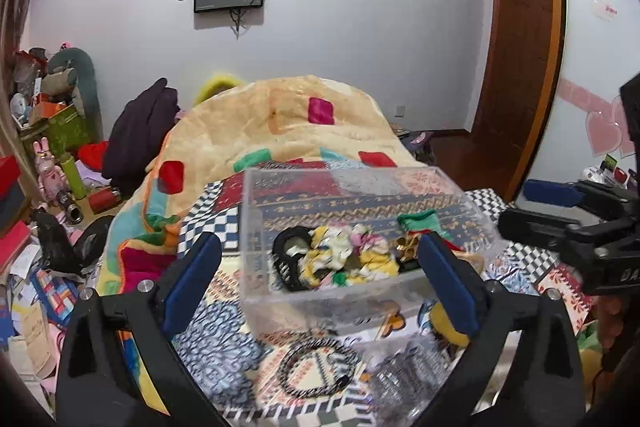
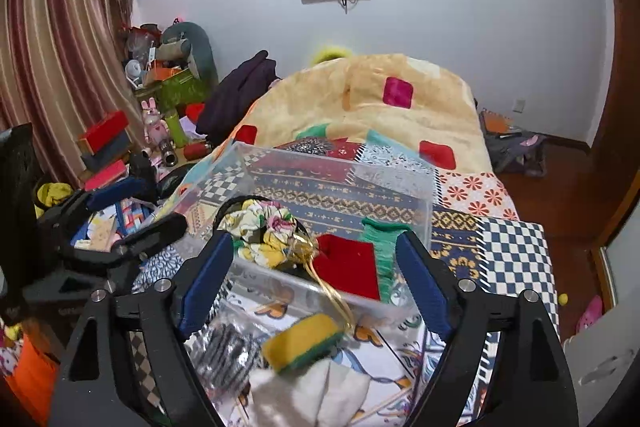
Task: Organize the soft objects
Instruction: 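Grasp the beaded bracelet with the left tool while the right tool grasps the yellow-green sponge, then carry the bracelet with the left tool while the right tool carries the sponge, both releasing into the box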
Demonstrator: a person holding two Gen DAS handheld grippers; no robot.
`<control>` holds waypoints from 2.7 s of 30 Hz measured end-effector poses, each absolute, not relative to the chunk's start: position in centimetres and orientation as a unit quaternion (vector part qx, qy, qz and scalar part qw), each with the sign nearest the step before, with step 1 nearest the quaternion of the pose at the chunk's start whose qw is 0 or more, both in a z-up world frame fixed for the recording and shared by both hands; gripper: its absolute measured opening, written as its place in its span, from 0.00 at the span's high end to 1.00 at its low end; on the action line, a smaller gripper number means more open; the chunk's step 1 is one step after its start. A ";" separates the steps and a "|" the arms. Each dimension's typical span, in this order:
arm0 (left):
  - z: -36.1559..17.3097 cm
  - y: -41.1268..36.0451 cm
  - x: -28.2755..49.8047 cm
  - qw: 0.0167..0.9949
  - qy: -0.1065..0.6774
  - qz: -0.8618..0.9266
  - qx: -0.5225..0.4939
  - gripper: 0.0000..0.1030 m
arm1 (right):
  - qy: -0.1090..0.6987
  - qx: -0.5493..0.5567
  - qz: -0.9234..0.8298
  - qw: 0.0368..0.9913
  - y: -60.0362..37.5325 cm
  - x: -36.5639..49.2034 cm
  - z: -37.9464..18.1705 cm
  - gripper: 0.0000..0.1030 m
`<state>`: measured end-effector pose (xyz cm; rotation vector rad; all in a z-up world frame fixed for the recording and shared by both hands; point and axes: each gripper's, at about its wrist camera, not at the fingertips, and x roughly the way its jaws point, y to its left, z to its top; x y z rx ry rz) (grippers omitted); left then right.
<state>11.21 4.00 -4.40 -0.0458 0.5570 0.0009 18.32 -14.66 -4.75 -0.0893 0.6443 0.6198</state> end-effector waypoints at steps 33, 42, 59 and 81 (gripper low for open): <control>-13.9 5.6 10.5 0.913 0.408 -0.001 -0.005 0.90 | 0.420 -0.051 0.321 0.847 -14.6 16.6 -12.8 0.67; -12.1 5.4 8.6 0.928 0.373 -0.007 0.009 0.95 | 0.391 -0.057 0.335 0.855 -14.6 15.1 -11.1 0.70; -4.8 3.4 6.4 0.961 0.274 -0.029 0.018 0.95 | 0.313 -0.054 0.348 0.882 -14.5 13.5 -5.9 0.70; -3.9 4.0 14.0 0.965 0.262 -0.025 -0.024 0.95 | 0.305 -0.047 0.287 0.907 -15.2 19.0 -5.6 0.70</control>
